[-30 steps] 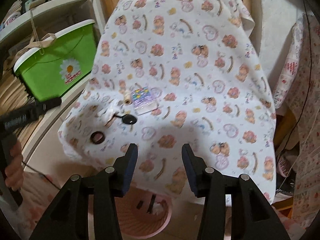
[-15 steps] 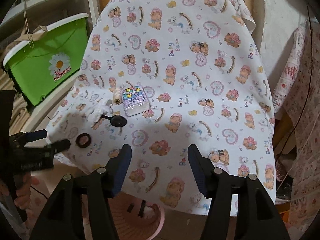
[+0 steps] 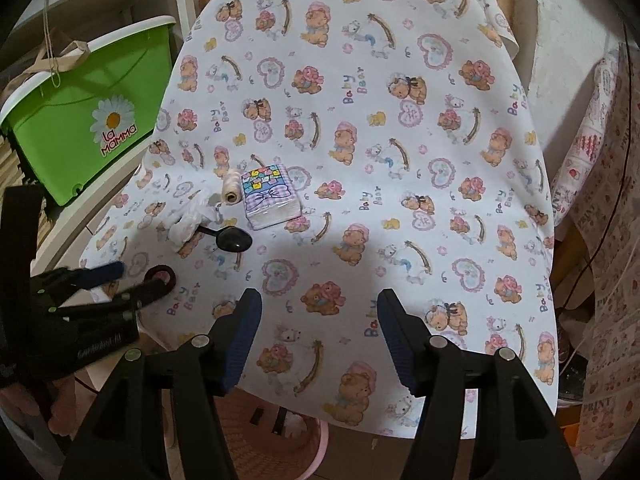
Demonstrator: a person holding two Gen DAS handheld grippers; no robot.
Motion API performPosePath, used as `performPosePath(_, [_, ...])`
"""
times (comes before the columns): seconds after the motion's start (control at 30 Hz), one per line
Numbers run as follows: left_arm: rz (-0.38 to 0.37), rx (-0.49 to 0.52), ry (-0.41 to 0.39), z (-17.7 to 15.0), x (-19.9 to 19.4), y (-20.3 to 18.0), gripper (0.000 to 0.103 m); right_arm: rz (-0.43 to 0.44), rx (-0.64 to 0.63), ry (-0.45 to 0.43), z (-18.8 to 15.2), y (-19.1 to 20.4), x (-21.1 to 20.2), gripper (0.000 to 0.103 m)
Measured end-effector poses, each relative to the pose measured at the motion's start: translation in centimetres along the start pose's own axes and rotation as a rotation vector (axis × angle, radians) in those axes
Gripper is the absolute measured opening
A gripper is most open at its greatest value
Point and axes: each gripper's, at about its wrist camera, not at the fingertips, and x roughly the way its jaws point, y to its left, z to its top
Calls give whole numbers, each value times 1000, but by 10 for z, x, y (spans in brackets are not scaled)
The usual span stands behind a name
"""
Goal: Collect trash
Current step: 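Raise both open tools back above the table, then grasp the purple patterned box with the right tool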
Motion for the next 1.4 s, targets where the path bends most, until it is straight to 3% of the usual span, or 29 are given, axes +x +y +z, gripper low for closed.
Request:
performPosePath(0.23, [-14, 43, 19, -5, 5, -9, 41, -3, -22, -4, 0, 6, 1, 62])
performPosePath(0.27, [-10, 48, 14, -6, 5, -10, 24, -3, -20, -4, 0, 6, 1, 62])
performPosePath(0.33, [3, 48, 14, -5, 5, -10, 7, -2, -18, -3, 0, 6, 1, 62])
performPosePath(0.47, [-19, 7, 6, -3, 0, -4, 6, -3, -6, -2, 0, 3, 2, 62])
performPosePath(0.7, [-46, -59, -120, 15, -34, 7, 6, 1, -2, -26, 3, 0, -5, 63])
performPosePath(0.8, [-45, -78, -166, 25, -45, 12, 6, 29, -26, -51, 13, 4, -9, 77])
performPosePath(0.9, [-77, -130, -153, 32, -43, 18, 7, 60, -70, -81, 33, 13, -7, 85])
performPosePath(1.0, [-120, -185, -136, 33, -43, 25, 7, 125, -151, -106, 50, 22, 5, 86])
performPosePath(1.1, [-99, -180, -155, 36, -47, 25, 7, 100, -206, -105, 59, 30, 26, 86])
performPosePath(1.23, [-39, -149, -187, 39, -48, 21, 7, 124, -156, -60, 71, 33, 64, 86])
performPosePath(1.33, [-5, -148, -164, 39, -41, 20, 7, 136, -79, -15, 76, 32, 90, 86])
performPosePath(1.4, [-27, -172, -147, 38, -39, 22, 7, 135, -72, 3, 78, 36, 100, 86])
